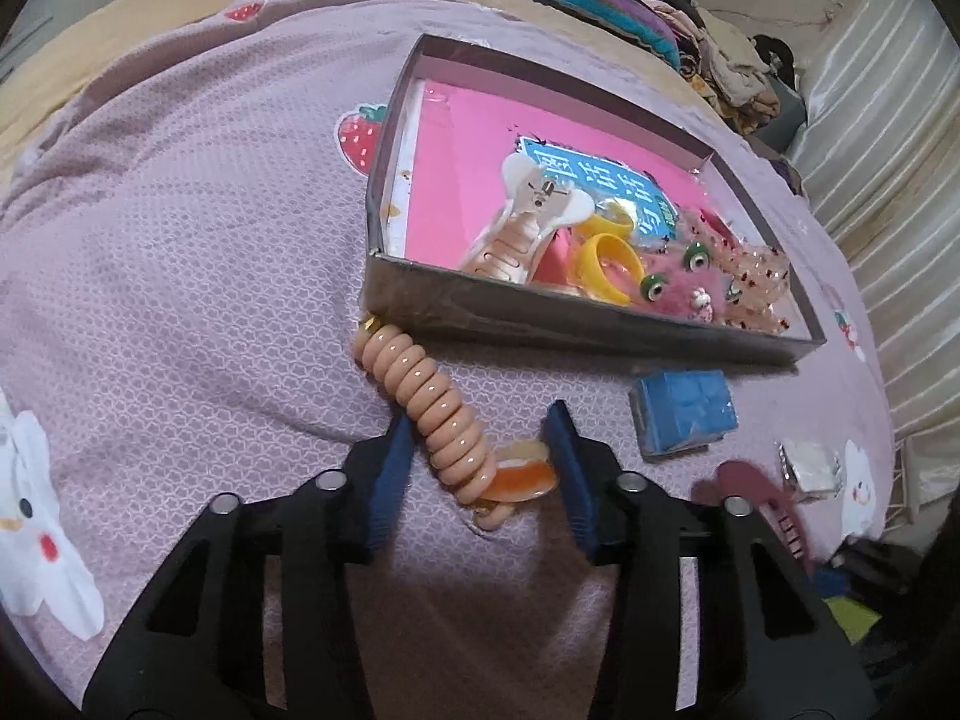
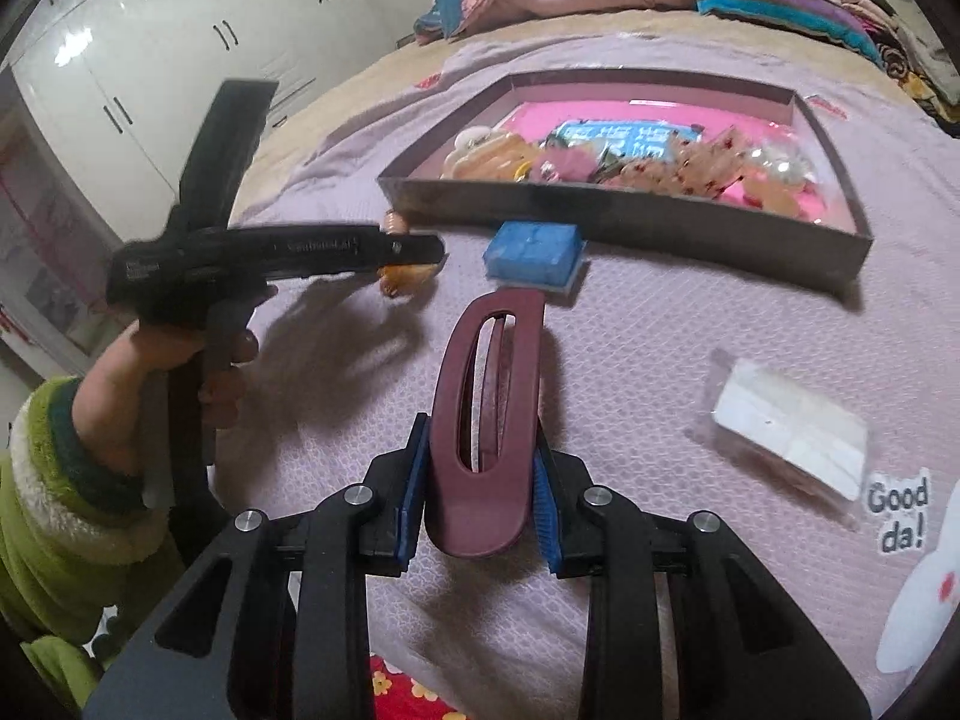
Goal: Organize jewelry
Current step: 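Grasp the peach coiled hair tie with the left tool while the right tool grasps the maroon hair clip, then carry the hair tie into the tray with the left tool while the right tool carries the clip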
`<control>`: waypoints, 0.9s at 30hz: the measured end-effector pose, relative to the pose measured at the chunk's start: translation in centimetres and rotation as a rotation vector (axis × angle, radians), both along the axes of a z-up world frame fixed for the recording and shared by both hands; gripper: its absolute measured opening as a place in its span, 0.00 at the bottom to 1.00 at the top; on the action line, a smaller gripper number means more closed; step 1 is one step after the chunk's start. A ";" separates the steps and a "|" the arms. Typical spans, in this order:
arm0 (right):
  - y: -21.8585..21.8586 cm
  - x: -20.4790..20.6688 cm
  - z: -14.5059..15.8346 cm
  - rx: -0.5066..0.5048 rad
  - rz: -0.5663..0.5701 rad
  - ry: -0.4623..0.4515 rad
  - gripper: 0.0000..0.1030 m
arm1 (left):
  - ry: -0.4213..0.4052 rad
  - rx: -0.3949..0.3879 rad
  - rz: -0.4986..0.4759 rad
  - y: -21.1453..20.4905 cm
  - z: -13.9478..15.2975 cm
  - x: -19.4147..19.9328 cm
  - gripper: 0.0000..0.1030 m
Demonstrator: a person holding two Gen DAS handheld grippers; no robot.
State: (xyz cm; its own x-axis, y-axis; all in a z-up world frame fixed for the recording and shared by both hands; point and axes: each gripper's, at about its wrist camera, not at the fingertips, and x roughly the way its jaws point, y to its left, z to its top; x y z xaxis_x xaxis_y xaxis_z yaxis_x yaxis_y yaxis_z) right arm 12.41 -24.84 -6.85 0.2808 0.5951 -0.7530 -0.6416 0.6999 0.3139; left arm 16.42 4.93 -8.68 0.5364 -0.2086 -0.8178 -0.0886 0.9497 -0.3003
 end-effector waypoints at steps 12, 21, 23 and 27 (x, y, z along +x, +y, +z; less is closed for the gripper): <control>-2.4 0.5 1.9 0.054 -0.058 -0.030 0.28 | -0.061 0.038 -0.050 -1.2 1.9 -3.6 0.27; -4.1 0.8 3.1 0.089 -0.094 -0.055 0.28 | -0.118 0.033 -0.071 -2.1 4.6 -5.8 0.27; -4.6 1.0 3.4 0.097 -0.106 -0.060 0.28 | -0.134 0.029 -0.080 -2.4 5.4 -5.9 0.27; -6.1 1.5 4.1 0.121 -0.143 -0.070 0.28 | -0.172 0.038 -0.104 -3.2 7.1 -5.5 0.27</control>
State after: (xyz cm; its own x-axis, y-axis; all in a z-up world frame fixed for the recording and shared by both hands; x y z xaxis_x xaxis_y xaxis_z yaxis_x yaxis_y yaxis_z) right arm 13.87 -30.93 -2.75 0.4179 0.6303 -0.6543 -0.5617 0.7453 0.3592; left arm 10.90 1.69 -1.55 0.6458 -0.2410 -0.7245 0.0599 0.9619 -0.2666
